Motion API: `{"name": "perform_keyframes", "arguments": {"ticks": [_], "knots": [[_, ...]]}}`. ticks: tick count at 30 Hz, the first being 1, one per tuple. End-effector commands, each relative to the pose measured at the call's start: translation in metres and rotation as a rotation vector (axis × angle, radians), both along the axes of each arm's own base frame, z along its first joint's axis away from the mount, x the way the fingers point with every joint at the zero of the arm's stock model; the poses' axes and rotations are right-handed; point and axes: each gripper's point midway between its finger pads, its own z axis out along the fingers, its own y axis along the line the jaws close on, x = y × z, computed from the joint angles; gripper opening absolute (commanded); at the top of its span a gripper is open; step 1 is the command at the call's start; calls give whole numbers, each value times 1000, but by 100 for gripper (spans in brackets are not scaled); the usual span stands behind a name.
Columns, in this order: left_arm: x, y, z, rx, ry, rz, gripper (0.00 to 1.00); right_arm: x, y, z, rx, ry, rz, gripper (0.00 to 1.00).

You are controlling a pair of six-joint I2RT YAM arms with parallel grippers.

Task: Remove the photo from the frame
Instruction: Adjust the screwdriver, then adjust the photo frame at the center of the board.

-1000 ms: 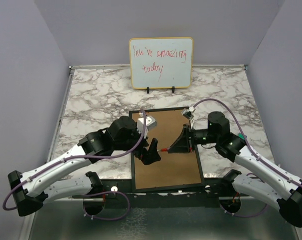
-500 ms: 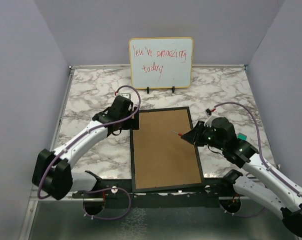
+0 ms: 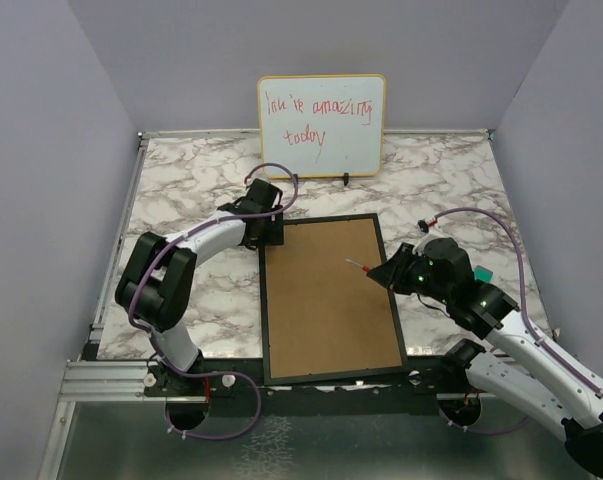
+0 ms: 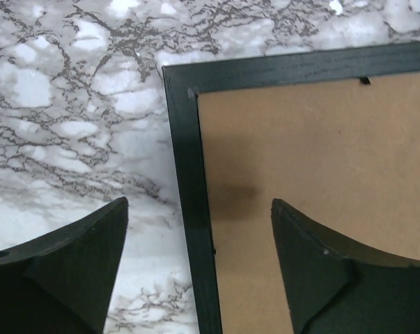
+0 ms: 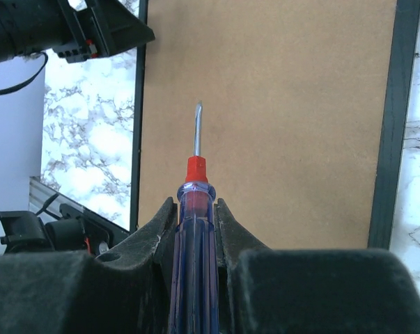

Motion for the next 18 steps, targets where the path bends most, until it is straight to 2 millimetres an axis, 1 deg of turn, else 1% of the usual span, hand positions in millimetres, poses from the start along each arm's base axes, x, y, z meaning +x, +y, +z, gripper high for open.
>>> {"name": "perform_keyframes", "arguments": {"ticks": [1,4,6,7,8,9,12,17,18], "knots": [[24,4,-6,20,-30,39,77,-4,2,-7,-6,25,18,0],[29,7,-10,15,-21,54,68,-4,0,-9,-16,23,17,0],[31,12,-14,26,-14,71,64,-3,-1,-10,-23,23,10,0],[31,16,-18,26,-6,84,58,-4,-2,-11,-25,26,7,1],[30,20,-22,26,8,94,54,-4,-3,-11,-25,27,2,0],[28,24,-26,25,20,106,53,-4,-4,-11,-24,28,-2,0],[23,29,-34,23,29,117,51,-5,-6,-12,-21,39,-21,0],[9,35,-48,33,56,120,32,-6,-8,-9,9,33,-47,0],[5,36,-51,34,61,126,29,-5,-10,-9,7,30,-61,1]]}}
